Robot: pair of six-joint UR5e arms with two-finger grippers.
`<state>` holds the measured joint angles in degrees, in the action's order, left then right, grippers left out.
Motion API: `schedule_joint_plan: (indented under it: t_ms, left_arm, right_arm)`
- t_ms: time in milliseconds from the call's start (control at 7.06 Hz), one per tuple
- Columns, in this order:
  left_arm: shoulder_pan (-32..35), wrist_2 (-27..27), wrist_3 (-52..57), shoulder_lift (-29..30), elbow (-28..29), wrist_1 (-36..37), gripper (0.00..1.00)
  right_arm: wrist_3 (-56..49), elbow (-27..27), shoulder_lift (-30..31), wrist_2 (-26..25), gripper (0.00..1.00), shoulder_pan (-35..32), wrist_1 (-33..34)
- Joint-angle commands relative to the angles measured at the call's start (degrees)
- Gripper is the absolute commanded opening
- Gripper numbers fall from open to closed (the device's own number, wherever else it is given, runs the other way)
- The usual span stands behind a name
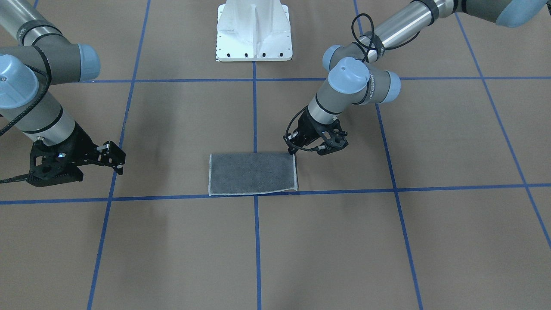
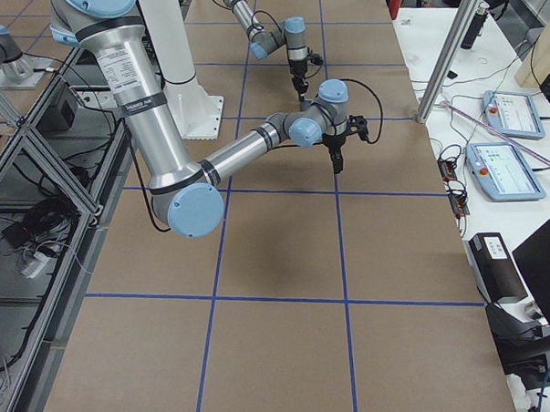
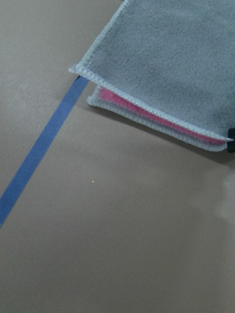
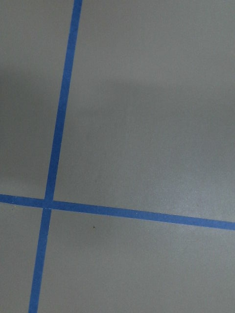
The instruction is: Fold towel twice with both arms
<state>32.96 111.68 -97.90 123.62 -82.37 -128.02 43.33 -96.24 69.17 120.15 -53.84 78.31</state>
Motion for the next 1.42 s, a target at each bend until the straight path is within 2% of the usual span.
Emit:
schedule_joint_plan:
  t_ms: [0,283,567,850,1275]
  left_arm:
    - [0.7,0.38,0.96,-0.83,-2.69,0.14,0.0]
    - [0.88,0.65,4.44,-7.22,-9.26,0.32,0.0]
    - [1.49,0.65,8.5,-11.64,-12.8,0.4,0.0]
    - [2.72,0.47,8.6,-11.56,-12.99,0.58,0.0]
    - [0.81,-1.19,8.52,-9.37,-12.03,0.84,0.0]
  right_arm:
    - [0.0,-0.09,0.35,0.0,0.99,-0.03,0.0]
    - [-0.7,-1.05,3.24,-0.09,0.99,-0.12,-0.35]
    - [-9.09,-1.67,7.71,0.18,0.99,-3.44,-0.26]
    - [-21.74,-1.85,12.55,0.44,0.99,-9.06,0.44]
    - [-23.99,-1.76,13.19,2.11,0.99,-10.32,0.44]
